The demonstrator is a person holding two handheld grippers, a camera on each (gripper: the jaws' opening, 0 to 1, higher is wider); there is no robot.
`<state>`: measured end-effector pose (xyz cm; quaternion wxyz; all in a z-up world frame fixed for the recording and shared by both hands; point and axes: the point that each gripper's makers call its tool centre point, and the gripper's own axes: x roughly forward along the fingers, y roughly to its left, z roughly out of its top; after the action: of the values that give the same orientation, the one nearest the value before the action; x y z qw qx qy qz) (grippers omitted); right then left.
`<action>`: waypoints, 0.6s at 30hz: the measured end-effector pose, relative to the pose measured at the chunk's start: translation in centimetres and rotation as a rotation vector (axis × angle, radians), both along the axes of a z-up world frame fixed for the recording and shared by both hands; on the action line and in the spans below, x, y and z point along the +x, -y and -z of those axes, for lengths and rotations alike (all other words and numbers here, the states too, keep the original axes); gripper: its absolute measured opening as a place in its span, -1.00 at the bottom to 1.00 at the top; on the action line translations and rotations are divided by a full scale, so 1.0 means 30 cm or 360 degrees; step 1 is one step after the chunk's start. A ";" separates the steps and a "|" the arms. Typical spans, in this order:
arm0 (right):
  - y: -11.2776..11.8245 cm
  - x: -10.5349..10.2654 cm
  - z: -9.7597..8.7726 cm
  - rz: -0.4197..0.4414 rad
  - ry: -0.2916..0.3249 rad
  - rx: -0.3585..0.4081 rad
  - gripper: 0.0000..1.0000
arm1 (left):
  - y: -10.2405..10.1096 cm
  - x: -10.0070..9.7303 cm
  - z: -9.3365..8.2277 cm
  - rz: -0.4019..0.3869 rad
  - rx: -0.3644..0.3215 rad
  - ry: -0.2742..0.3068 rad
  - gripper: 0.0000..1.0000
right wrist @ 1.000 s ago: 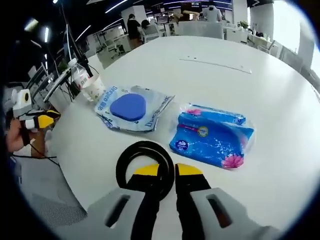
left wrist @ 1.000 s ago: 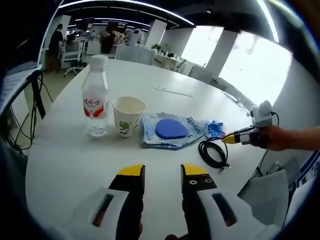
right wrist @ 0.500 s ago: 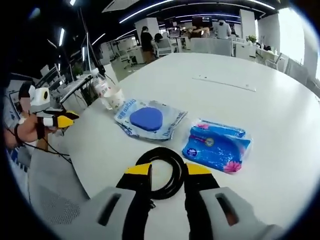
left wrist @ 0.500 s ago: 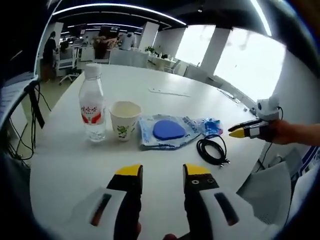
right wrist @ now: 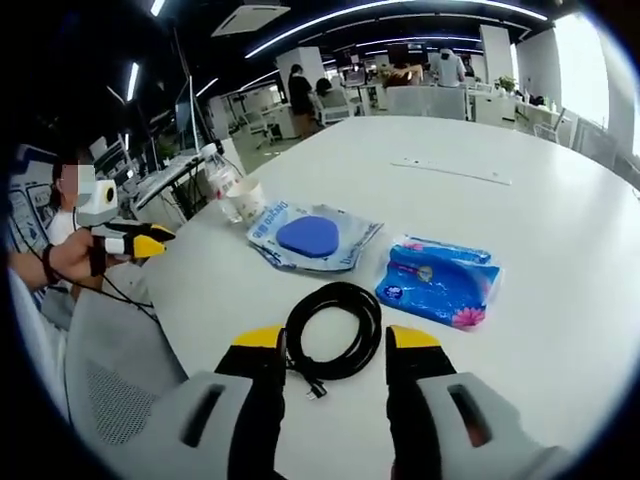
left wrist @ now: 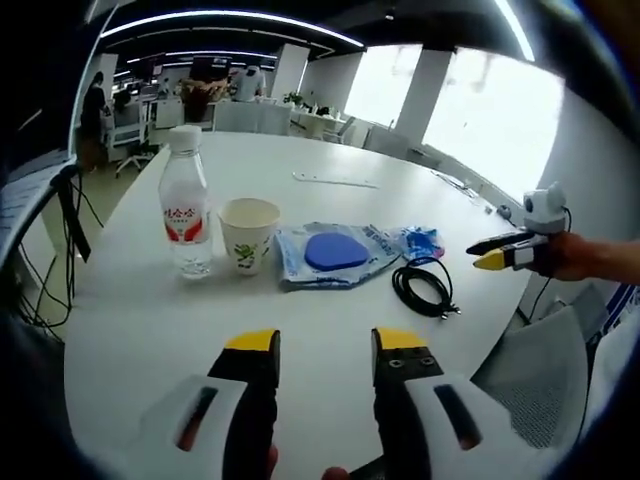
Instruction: Arrange the tabletop items into an orderly group along one side of the table until the central work area is clear of visible clutter.
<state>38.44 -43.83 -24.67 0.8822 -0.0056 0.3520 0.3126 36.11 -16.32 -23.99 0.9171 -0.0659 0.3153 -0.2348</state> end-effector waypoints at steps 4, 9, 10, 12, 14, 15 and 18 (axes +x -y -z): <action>0.003 -0.025 0.004 -0.0007 0.0000 -0.0012 -0.15 | -0.003 -0.002 -0.004 0.0007 0.0002 0.0017 -0.25; 0.012 -0.045 0.006 0.0012 0.0002 -0.0022 -0.08 | 0.000 -0.013 0.011 0.0036 0.0034 0.0013 -0.21; 0.009 -0.054 0.010 0.0005 -0.0003 -0.0026 -0.06 | 0.000 -0.016 0.011 0.0036 0.0031 0.0016 -0.20; 0.008 -0.069 0.017 -0.0008 -0.0008 -0.0043 -0.04 | 0.002 -0.018 0.013 0.0032 0.0021 0.0019 -0.19; 0.011 -0.080 0.022 -0.0005 -0.0011 -0.0040 -0.03 | 0.009 -0.020 0.015 0.0041 0.0018 0.0020 -0.16; 0.012 -0.084 0.022 0.0000 -0.0013 -0.0032 -0.02 | 0.012 -0.020 0.014 0.0046 0.0019 0.0023 -0.14; 0.016 -0.091 0.021 0.0021 -0.0012 -0.0013 0.00 | 0.023 -0.019 0.004 0.0061 0.0029 0.0046 -0.12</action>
<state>35.70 -44.31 -25.30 0.8830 -0.0056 0.3565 0.3054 35.54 -17.01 -24.13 0.9174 -0.0480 0.3054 -0.2505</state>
